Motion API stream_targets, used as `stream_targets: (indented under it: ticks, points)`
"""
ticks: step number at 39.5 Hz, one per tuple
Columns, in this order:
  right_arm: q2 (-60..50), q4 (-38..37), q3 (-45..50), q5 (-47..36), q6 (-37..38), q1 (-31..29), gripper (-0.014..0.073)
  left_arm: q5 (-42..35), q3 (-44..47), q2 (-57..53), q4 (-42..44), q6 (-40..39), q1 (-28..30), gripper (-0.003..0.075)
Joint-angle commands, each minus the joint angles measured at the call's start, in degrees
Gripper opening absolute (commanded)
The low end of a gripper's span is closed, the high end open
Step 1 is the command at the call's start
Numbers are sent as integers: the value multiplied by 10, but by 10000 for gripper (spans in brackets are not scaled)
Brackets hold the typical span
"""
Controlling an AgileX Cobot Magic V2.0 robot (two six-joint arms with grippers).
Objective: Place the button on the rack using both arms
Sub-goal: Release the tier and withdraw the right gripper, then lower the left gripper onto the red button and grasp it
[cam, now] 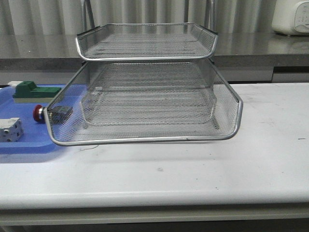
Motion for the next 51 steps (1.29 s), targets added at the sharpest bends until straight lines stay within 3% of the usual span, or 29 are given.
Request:
stream_targets:
  ticks: [1,13,20,27,33,45,51]
  points:
    - [7,3,-13,-47,0,-1,-111,-37,-42,36,4,-5,-1,680]
    - [7,3,-13,-47,0,-1,-111,-20,-171,260,4,-5,-1,680]
    - [7,3,-13,-47,0,-1,-111,79,-279,392,4,-2,-1,680]
    - [7,3,-13,-47,0,-1,-111,193,-392,523,4,60,-1,680]
    - [7,3,-13,-47,0,-1,-111,242,-469,609,4,115,-1,680]
    - [7,3,-13,-47,0,-1,-111,387,-628,764,-56,295,-1,680]
    - [7,3,-13,-47,0,-1,-111,469,-713,840,-77,322,-5,680]
